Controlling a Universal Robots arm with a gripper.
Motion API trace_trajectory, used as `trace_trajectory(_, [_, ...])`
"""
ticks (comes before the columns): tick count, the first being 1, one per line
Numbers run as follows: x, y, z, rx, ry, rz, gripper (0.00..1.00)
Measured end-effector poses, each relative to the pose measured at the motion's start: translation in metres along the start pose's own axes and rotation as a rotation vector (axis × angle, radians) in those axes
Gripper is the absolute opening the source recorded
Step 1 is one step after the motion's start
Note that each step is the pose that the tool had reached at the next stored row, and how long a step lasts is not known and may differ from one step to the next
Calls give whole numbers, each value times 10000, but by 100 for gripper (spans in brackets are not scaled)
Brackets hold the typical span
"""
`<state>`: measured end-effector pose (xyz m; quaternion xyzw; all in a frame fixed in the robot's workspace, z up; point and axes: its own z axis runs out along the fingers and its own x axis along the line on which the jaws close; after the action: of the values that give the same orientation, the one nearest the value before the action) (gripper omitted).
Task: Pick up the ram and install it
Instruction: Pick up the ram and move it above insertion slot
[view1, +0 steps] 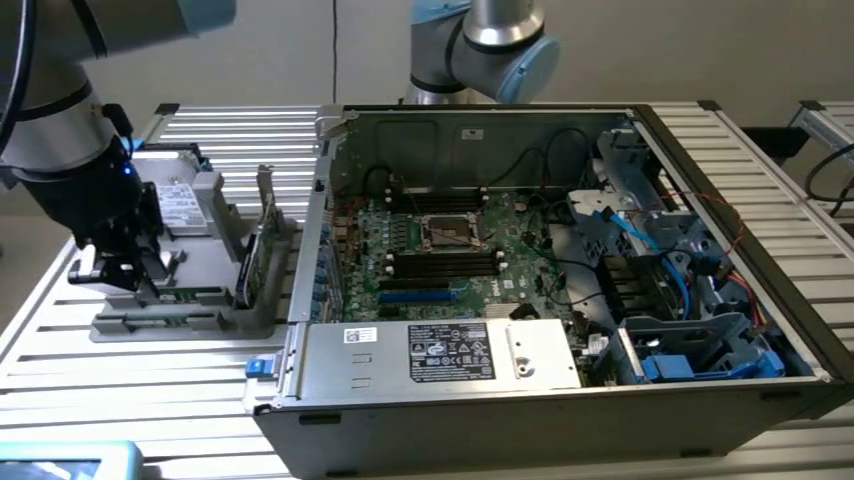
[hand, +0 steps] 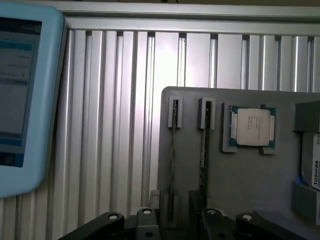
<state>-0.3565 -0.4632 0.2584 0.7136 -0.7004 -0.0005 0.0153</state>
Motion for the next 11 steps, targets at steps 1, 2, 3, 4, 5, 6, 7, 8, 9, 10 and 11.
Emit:
trace_trajectory(1, [0, -3, 18, 0, -1, 1, 36])
trace_trajectory(2, [-1, -4, 36, 0, 0, 1, 36])
trace_trajectory(3, [-1, -4, 55, 0, 0, 1, 36])
trace_trajectory(4, [-1, -5, 72, 0, 0, 1, 36])
trace_trajectory(5, [-1, -6, 91, 0, -1, 1, 36])
trace_trajectory(6, [-2, -6, 109, 0, 0, 0, 36])
trace_trajectory(7, [-2, -7, 127, 0, 0, 0, 36])
trace_trajectory(8, [-2, -7, 145, -1, 0, 0, 36])
trace_trajectory(9, [-2, -7, 162, -1, 0, 0, 36])
trace_trajectory(10, [-3, -8, 182, 0, 0, 0, 36])
trace_trajectory(11, [-3, -8, 199, 0, -1, 0, 36])
